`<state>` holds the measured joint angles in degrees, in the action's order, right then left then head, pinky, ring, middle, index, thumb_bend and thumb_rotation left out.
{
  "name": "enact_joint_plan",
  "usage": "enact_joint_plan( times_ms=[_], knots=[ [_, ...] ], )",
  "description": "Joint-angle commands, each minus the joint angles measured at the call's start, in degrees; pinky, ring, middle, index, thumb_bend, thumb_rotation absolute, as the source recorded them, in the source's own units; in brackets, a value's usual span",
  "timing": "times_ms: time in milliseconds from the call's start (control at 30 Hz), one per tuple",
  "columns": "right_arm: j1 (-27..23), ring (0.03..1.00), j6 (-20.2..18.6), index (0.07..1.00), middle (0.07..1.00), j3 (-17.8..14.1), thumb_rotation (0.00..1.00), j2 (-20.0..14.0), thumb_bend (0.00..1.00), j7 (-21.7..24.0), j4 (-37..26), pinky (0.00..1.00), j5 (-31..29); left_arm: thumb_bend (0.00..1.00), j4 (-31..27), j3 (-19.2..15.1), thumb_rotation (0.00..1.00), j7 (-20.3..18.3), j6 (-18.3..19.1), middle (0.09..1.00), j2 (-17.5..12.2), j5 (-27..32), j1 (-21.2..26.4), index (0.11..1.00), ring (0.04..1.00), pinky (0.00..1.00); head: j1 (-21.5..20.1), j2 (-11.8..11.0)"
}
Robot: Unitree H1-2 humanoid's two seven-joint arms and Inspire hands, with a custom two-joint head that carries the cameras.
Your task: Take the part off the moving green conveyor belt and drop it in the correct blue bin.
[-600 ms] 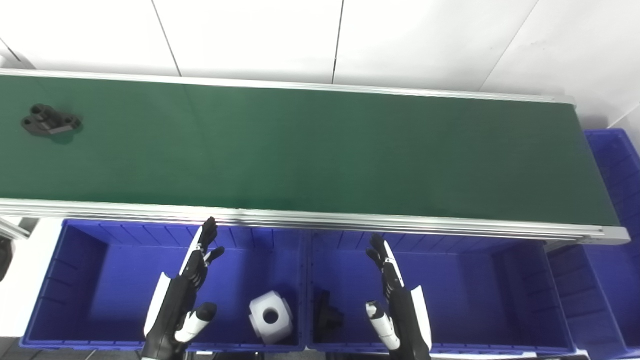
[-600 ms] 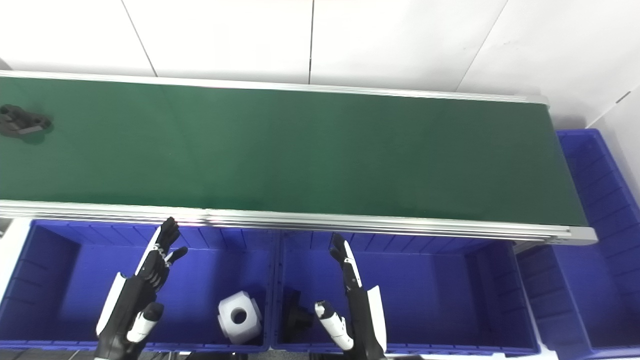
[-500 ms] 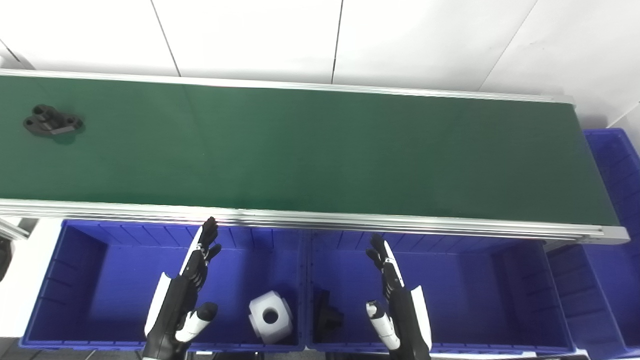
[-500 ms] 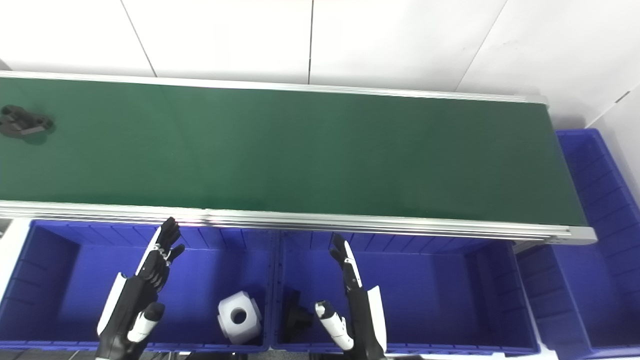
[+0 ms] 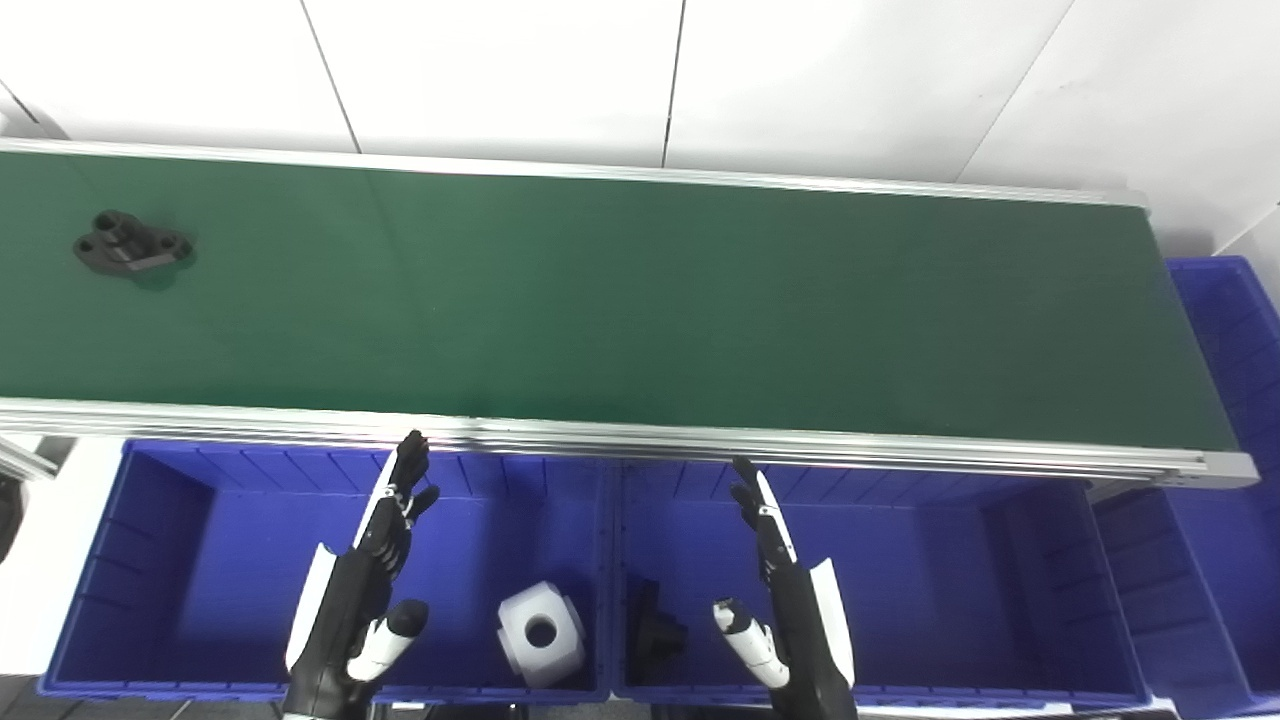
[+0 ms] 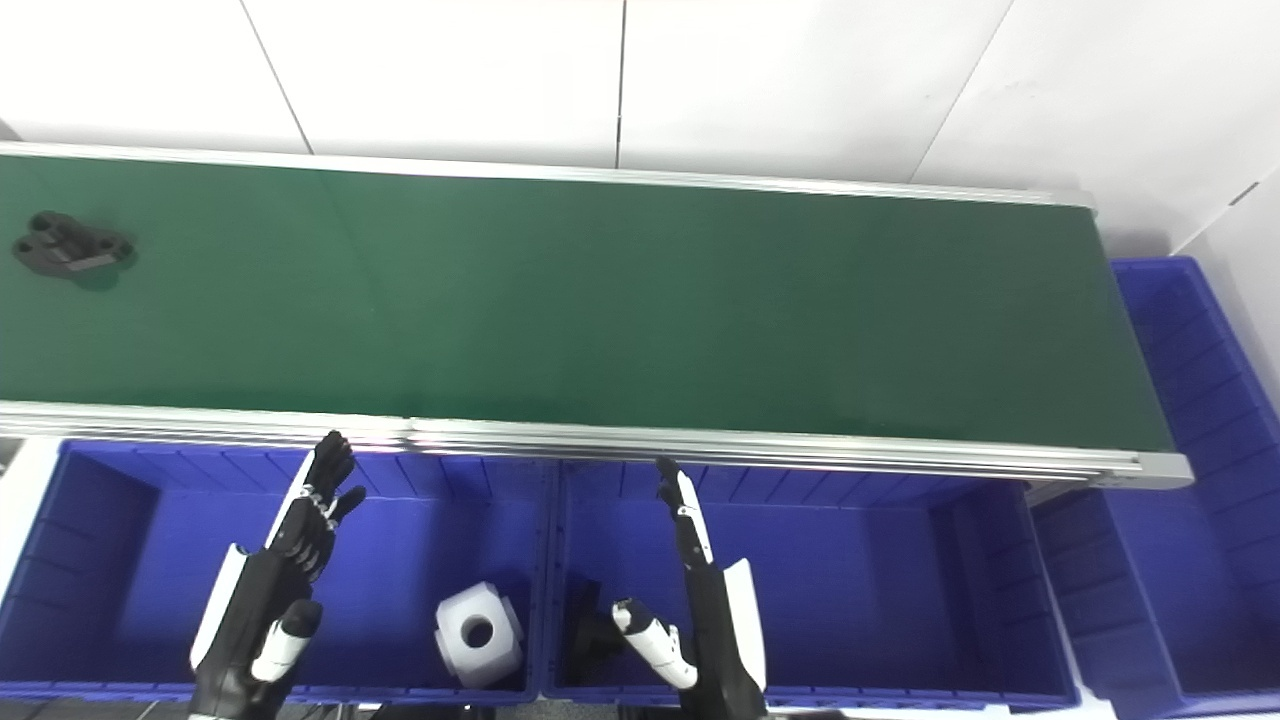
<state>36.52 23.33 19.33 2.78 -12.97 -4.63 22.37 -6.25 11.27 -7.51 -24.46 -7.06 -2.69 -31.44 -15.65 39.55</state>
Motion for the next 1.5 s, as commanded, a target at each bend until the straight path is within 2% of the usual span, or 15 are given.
enact_joint_plan(
  times_ms=[0, 67, 133, 200, 367, 500, 567, 733, 867, 900, 1033, 1167, 1233, 1367, 1467],
  knots=[
    [-0.33, 0.955, 2.88, 0.974, 0.988, 1.91, 1.0, 2.17, 0.91, -0.4, -0.29, 0.96, 0.78, 0.94, -0.99, 0.06, 0.88, 0.03, -1.93, 1.0, 0.32, 1.67, -0.48, 1.0, 1.0, 0.98, 0.21, 0.07],
    [-0.31, 0.961, 2.88, 0.974, 0.989, 1.98, 1.0, 2.02, 0.91, -0.15, -0.28, 0.97, 0.41, 0.96, -0.9, 0.13, 0.9, -0.36, -1.84, 1.0, -0.06, 1.76, -0.36, 1.0, 1.0, 0.99, 0.32, 0.15],
    [-0.24, 0.965, 2.72, 0.976, 0.992, 2.07, 1.0, 1.9, 0.92, 0.19, -0.43, 0.97, 0.19, 0.91, -0.54, 0.01, 0.91, 0.42, -2.34, 1.0, -0.3, 0.68, 0.08, 1.0, 1.0, 0.98, 0.28, 0.15],
    [-0.26, 0.973, 2.82, 0.978, 0.994, 2.2, 1.0, 1.82, 0.92, 0.29, -0.46, 0.98, 0.09, 0.88, -0.32, -0.16, 0.94, 1.26, -2.46, 1.0, -0.21, -0.15, 0.28, 1.0, 0.994, 0.88, 0.28, 0.15],
    [-0.26, 0.964, 2.91, 0.982, 0.994, 2.26, 1.0, 1.75, 0.91, -0.05, -0.4, 0.96, 0.73, 0.91, -0.12, -0.03, 0.96, 1.48, -2.46, 1.0, -0.31, 0.15, 0.37, 1.0, 1.0, 0.85, 0.05, 0.16],
    [-0.24, 0.956, 2.88, 0.982, 0.994, 2.14, 1.0, 1.67, 0.91, -0.01, -0.3, 0.96, 0.32, 0.92, -0.6, -0.12, 0.98, 0.99, -2.46, 1.0, -0.4, 0.9, 0.06, 1.0, 1.0, 0.87, 0.37, 0.18],
    [-0.19, 0.956, 2.86, 0.98, 0.993, 2.07, 1.0, 1.61, 0.91, 0.08, -0.34, 0.96, -0.04, 0.9, -0.34, -0.05, 0.95, 0.85, -2.46, 1.0, -0.23, 1.47, 0.3, 1.0, 1.0, 0.91, 0.75, 0.13],
    [-0.24, 0.956, 2.73, 0.98, 0.992, 2.03, 1.0, 1.45, 0.89, 0.46, -0.38, 0.98, -0.94, 0.89, -0.63, 0.22, 0.96, 2.28, -2.46, 1.0, -0.04, -1.0, 0.27, 1.0, 1.0, 0.87, 0.96, -0.06],
    [-0.51, 0.955, 2.91, 0.981, 0.992, 1.99, 1.0, 1.35, 0.87, 0.39, -0.13, 0.98, -0.95, 0.91, -0.28, 0.61, 0.94, 2.33, -2.46, 1.0, -0.08, -0.67, 0.31, 1.0, 1.0, 0.88, 1.17, -0.21],
    [-0.55, 0.955, 2.85, 0.981, 0.993, 1.98, 1.0, 1.33, 0.88, 0.44, -0.08, 0.98, -1.05, 0.96, -0.12, 0.68, 0.94, 2.12, -2.46, 1.0, -0.11, -0.53, 0.28, 1.0, 1.0, 0.91, 1.17, -0.21],
    [-0.74, 0.949, 2.86, 0.981, 0.992, 1.99, 1.0, 1.32, 0.88, 0.37, 0.23, 0.97, -1.15, 0.92, -0.02, 0.88, 0.9, 1.24, -2.46, 1.0, -0.51, 1.11, 0.5, 1.0, 1.0, 0.93, 1.22, -0.38],
    [-1.08, 0.949, 2.9, 0.98, 0.991, 1.91, 1.0, 1.34, 0.88, 0.28, 0.8, 0.97, -1.27, 0.92, 0.1, 0.99, 0.92, 2.61, -2.46, 1.0, 0.04, -0.3, 0.83, 1.0, 1.0, 0.88, 1.52, -0.94],
    [-1.24, 0.951, 2.98, 0.979, 0.992, 1.9, 1.0, 1.29, 0.89, 0.27, 1.12, 0.97, -1.43, 0.89, 1.06, 1.55, 0.96, 3.72, -2.46, 1.0, -0.68, -2.28, 1.38, 1.0, 1.0, 0.86, 1.68, -1.38],
    [-1.75, 0.955, 3.21, 0.982, 0.996, 1.93, 1.0, 1.03, 0.89, 0.25, 1.94, 0.97, -1.89, 0.93, 1.16, 1.92, 0.95, 3.92, -2.46, 1.0, -0.87, -3.32, 1.28, 1.0, 1.0, 0.9, 2.11, -2.03],
    [-1.98, 0.953, 3.16, 0.982, 0.996, 1.84, 1.0, 0.8, 0.89, 0.26, 2.39, 0.98, -2.07, 0.92, 0.52, 1.68, 0.95, 3.51, -2.03, 1.0, -0.65, -4.37, 0.6, 1.0, 0.998, 0.9, 2.56, -2.56]
  ],
)
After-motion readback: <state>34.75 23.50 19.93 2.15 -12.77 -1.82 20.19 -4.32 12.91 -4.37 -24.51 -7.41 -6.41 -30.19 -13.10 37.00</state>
